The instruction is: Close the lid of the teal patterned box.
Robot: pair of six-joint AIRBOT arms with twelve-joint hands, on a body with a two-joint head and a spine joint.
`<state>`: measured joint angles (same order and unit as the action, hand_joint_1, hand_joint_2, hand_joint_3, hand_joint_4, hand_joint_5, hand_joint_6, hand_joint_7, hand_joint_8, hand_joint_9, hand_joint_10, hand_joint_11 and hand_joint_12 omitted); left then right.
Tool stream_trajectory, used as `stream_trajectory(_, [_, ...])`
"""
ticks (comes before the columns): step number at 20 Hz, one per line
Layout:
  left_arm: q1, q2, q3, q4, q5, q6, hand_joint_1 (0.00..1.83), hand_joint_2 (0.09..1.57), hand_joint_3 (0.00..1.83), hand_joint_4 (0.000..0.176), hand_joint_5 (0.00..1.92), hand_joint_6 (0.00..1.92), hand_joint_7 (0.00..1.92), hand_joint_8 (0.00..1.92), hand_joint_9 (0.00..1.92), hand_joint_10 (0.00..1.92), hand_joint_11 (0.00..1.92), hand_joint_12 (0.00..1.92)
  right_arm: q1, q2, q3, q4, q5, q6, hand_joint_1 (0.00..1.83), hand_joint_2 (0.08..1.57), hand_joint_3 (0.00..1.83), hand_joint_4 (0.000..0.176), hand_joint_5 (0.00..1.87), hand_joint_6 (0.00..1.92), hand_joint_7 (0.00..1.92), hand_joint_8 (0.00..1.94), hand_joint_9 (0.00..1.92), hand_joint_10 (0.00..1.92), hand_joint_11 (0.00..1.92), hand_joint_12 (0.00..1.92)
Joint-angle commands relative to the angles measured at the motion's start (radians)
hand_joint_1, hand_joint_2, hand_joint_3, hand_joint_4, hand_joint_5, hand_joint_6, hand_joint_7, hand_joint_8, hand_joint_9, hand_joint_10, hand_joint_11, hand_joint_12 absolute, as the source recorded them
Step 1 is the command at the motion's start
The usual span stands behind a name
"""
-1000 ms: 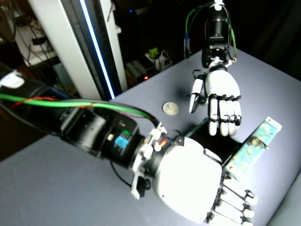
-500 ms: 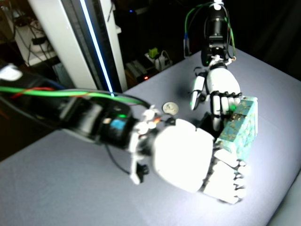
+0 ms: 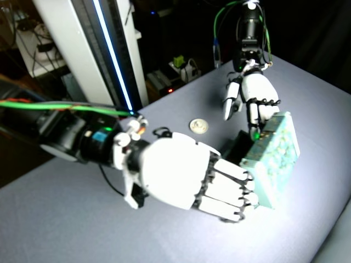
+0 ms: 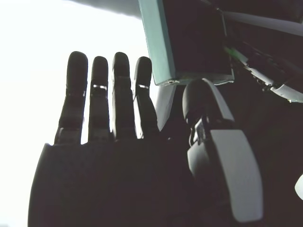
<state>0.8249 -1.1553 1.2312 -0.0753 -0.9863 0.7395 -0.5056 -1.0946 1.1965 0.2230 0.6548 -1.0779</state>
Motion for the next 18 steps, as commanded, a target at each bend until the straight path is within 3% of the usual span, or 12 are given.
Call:
stream_trajectory(1, [-0.001, 0.006, -0.005, -0.008, -0.134, -0.003, 0.2, 1.42, 0.0, 0.034, 0.04, 0.0, 0.0, 0.0, 0.0, 0.0, 0.0, 0.54, 0.005, 0.017, -0.01, -0.012, 0.153, 0.006, 0.14, 1.41, 0.0, 0.0, 0.29, 0.27, 0.56, 0.09, 0.24, 1.09, 0.06, 1.84])
stream_trajectory(2, [0.005, 0.005, -0.009, -0.008, -0.135, -0.004, 0.22, 1.43, 0.0, 0.009, 0.03, 0.01, 0.0, 0.0, 0.0, 0.0, 0.0, 0.31, -0.009, 0.032, -0.028, -0.014, 0.178, 0.009, 0.16, 1.41, 0.0, 0.0, 0.25, 0.31, 0.53, 0.09, 0.19, 1.12, 0.03, 1.86])
stream_trajectory(5, [0.02, 0.001, -0.013, -0.004, -0.133, -0.019, 0.19, 1.43, 0.0, 0.019, 0.07, 0.02, 0.0, 0.0, 0.0, 0.0, 0.0, 0.28, -0.043, 0.052, -0.054, -0.018, 0.229, 0.033, 0.19, 1.43, 0.01, 0.0, 0.23, 0.31, 0.53, 0.1, 0.17, 1.09, 0.0, 1.85])
stream_trajectory(6, [0.029, -0.001, -0.017, 0.001, -0.134, -0.027, 0.17, 1.43, 0.0, 0.025, 0.09, 0.01, 0.0, 0.0, 0.0, 0.0, 0.0, 0.02, -0.058, 0.061, -0.063, -0.019, 0.25, 0.045, 0.14, 1.42, 0.0, 0.0, 0.23, 0.27, 0.48, 0.08, 0.15, 1.02, 0.0, 1.79])
stream_trajectory(7, [0.035, -0.001, -0.02, 0.004, -0.136, -0.032, 0.17, 1.43, 0.0, 0.025, 0.09, 0.01, 0.0, 0.0, 0.0, 0.0, 0.0, 0.02, -0.066, 0.068, -0.07, -0.02, 0.263, 0.052, 0.14, 1.42, 0.0, 0.0, 0.23, 0.27, 0.48, 0.08, 0.15, 1.02, 0.0, 1.79])
stream_trajectory(8, [0.041, 0.0, -0.026, 0.012, -0.145, -0.039, 0.23, 1.4, 0.0, 0.025, 0.22, 0.02, 0.21, 0.02, 0.16, 0.04, 0.0, 0.67, -0.08, 0.082, -0.083, -0.022, 0.279, 0.057, 0.11, 1.42, 0.0, 0.0, 0.27, 0.26, 0.51, 0.09, 0.21, 1.04, 0.01, 1.82])
stream_trajectory(9, [0.047, 0.001, -0.032, 0.015, -0.153, -0.041, 0.23, 1.4, 0.0, 0.025, 0.22, 0.02, 0.21, 0.02, 0.16, 0.04, 0.0, 0.67, -0.09, 0.094, -0.095, -0.025, 0.293, 0.062, 0.11, 1.42, 0.0, 0.0, 0.27, 0.26, 0.51, 0.09, 0.21, 1.04, 0.01, 1.82])
stream_trajectory(10, [0.055, 0.011, -0.044, 0.022, -0.168, -0.041, 0.24, 1.4, 0.0, 0.006, 0.32, 0.04, 0.29, 0.7, 0.15, 1.05, 0.0, 1.62, -0.107, 0.112, -0.112, -0.035, 0.313, 0.069, 0.13, 1.4, 0.0, 0.0, 0.26, 0.25, 0.49, 0.08, 0.16, 1.08, 0.0, 1.84])
stream_trajectory(11, [0.064, 0.022, -0.055, 0.024, -0.188, -0.041, 0.16, 1.43, 0.01, 0.0, 0.48, 0.09, 0.49, 1.14, 0.54, 1.6, 0.48, 1.91, -0.118, 0.124, -0.124, -0.042, 0.328, 0.072, 0.12, 1.4, 0.0, 0.0, 0.3, 0.25, 0.5, 0.08, 0.17, 1.03, 0.0, 1.79])
stream_trajectory(13, [0.083, 0.045, -0.076, 0.025, -0.229, -0.041, 0.17, 1.43, 0.0, 0.0, 0.57, 0.13, 0.51, 1.18, 0.61, 1.61, 0.6, 1.92, -0.138, 0.146, -0.145, -0.046, 0.358, 0.074, 0.07, 1.42, 0.0, 0.0, 0.33, 0.24, 0.52, 0.09, 0.21, 1.0, 0.01, 1.79])
stream_trajectory(15, [0.106, 0.071, -0.099, 0.025, -0.272, -0.039, 0.16, 1.46, 0.0, 0.0, 0.65, 0.31, 0.63, 1.09, 0.7, 1.54, 0.68, 1.92, -0.171, 0.177, -0.17, -0.047, 0.403, 0.079, 0.11, 1.45, 0.0, 0.0, 0.34, 0.26, 0.55, 0.1, 0.24, 1.05, 0.05, 1.83])
stream_trajectory(18, [0.137, 0.097, -0.125, 0.026, -0.318, -0.036, 0.16, 1.46, 0.0, 0.0, 0.64, 0.64, 0.79, 1.23, 0.85, 1.6, 0.8, 1.92, -0.225, 0.219, -0.203, -0.046, 0.473, 0.106, 0.24, 1.47, 0.0, 0.0, 0.32, 0.33, 0.64, 0.23, 0.39, 1.14, 0.22, 1.77])
